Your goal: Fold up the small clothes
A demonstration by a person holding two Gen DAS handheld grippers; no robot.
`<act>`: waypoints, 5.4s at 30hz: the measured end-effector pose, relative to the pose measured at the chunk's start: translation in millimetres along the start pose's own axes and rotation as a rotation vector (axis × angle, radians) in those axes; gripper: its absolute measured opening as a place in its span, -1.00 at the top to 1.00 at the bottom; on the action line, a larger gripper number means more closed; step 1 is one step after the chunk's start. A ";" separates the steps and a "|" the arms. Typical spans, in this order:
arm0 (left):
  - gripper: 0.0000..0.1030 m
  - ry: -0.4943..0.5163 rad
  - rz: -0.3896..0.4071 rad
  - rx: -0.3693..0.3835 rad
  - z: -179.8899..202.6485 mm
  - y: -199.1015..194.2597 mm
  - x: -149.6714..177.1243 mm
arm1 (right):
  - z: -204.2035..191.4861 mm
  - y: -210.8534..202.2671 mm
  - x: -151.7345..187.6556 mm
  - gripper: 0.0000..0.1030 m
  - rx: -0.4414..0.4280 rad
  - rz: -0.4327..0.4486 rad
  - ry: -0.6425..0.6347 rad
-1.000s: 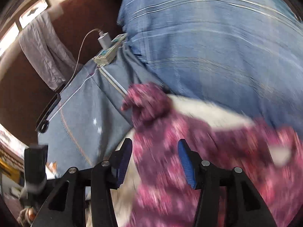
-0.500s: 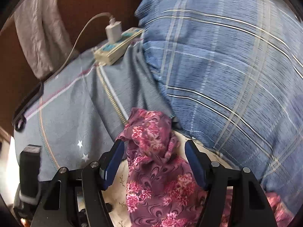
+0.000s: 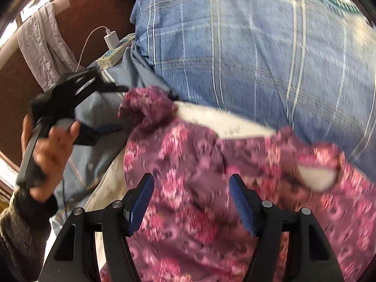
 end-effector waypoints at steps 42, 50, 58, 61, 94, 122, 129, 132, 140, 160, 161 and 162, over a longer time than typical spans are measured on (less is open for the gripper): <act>-0.44 0.717 -0.086 -0.255 93.7 -10.4 313.0 | 170.0 -164.7 209.2 -0.39 -0.172 0.189 0.538; -0.45 0.452 -0.155 -0.214 62.5 32.0 242.2 | 142.6 -108.8 181.0 -0.39 -0.075 0.030 0.545; 0.71 0.408 -0.130 -0.233 70.1 44.8 210.4 | 142.8 -149.5 127.6 0.81 0.049 0.186 0.369; 0.71 0.475 -0.098 -0.252 67.7 29.6 222.2 | 155.0 -194.2 128.4 0.52 0.087 0.298 0.314; 0.21 0.307 -0.183 -0.238 35.6 63.7 202.4 | 235.8 -129.5 137.6 -0.46 -0.236 0.144 0.926; 0.72 0.498 -0.140 -0.257 0.7 -4.6 252.6 | 199.7 -192.7 277.9 0.30 0.126 0.100 0.330; -0.25 0.473 -0.124 -0.205 27.3 8.7 245.9 | 188.2 -148.6 260.2 -0.68 -0.166 0.084 0.727; -0.25 0.395 -0.158 -0.170 24.8 27.7 230.2 | 185.6 -109.0 251.8 -0.62 -0.181 0.022 0.745; 0.87 0.368 -0.147 -0.168 41.5 50.1 212.4 | 180.0 -147.3 159.2 0.81 -0.030 0.243 0.529; -0.13 0.491 -0.056 -0.163 50.8 7.1 201.2 | 268.9 -108.8 170.6 -0.25 0.070 0.212 0.665; -0.12 0.483 -0.075 -0.227 49.5 24.1 197.0 | 267.2 -94.0 167.2 0.02 0.066 0.165 0.655; -0.10 0.479 -0.090 -0.262 44.0 33.5 192.6 | 266.1 -88.7 163.8 0.40 0.084 0.142 0.637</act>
Point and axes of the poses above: each gripper's, at about its wrist camera, not at the fingertips, and y roughly the way its jaws point, z to its right, x to its underside, the point moved 3 cm from there along y, roughly the way its jaws point, and after that the axes turned 8 degrees about -z, right-handed, at the moved point
